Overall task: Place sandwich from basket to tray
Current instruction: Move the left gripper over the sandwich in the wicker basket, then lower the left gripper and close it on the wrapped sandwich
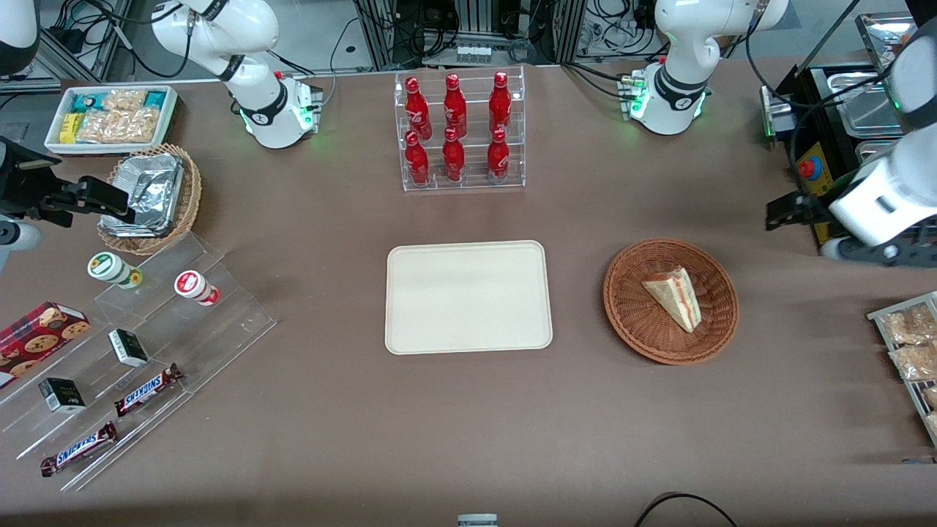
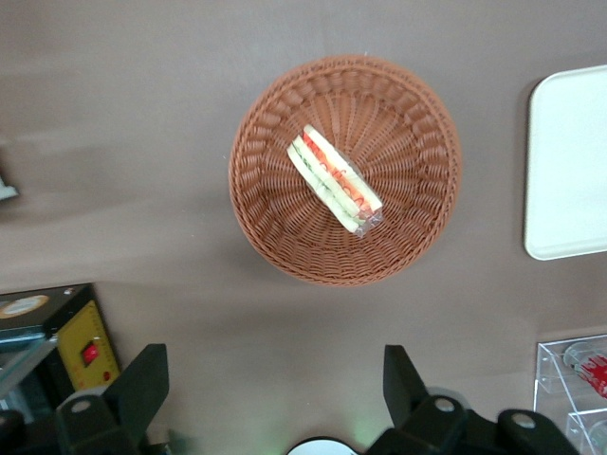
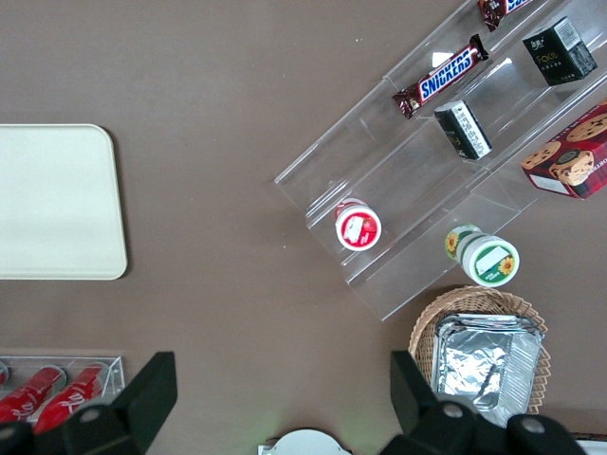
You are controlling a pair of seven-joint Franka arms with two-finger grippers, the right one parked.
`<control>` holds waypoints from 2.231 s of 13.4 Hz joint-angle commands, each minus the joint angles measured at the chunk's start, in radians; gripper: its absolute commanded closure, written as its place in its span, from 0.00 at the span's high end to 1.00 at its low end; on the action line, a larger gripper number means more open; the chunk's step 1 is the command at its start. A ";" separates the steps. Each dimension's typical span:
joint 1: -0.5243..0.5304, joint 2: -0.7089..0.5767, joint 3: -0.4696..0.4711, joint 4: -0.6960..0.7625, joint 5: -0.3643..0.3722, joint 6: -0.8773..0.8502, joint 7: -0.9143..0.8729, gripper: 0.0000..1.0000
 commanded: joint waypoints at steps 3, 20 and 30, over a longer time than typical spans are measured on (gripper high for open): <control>-0.049 -0.026 -0.015 -0.269 0.012 0.279 -0.094 1.00; -0.115 0.023 -0.018 -0.565 0.014 0.796 -0.924 1.00; -0.132 0.168 -0.013 -0.594 0.012 0.918 -0.967 0.55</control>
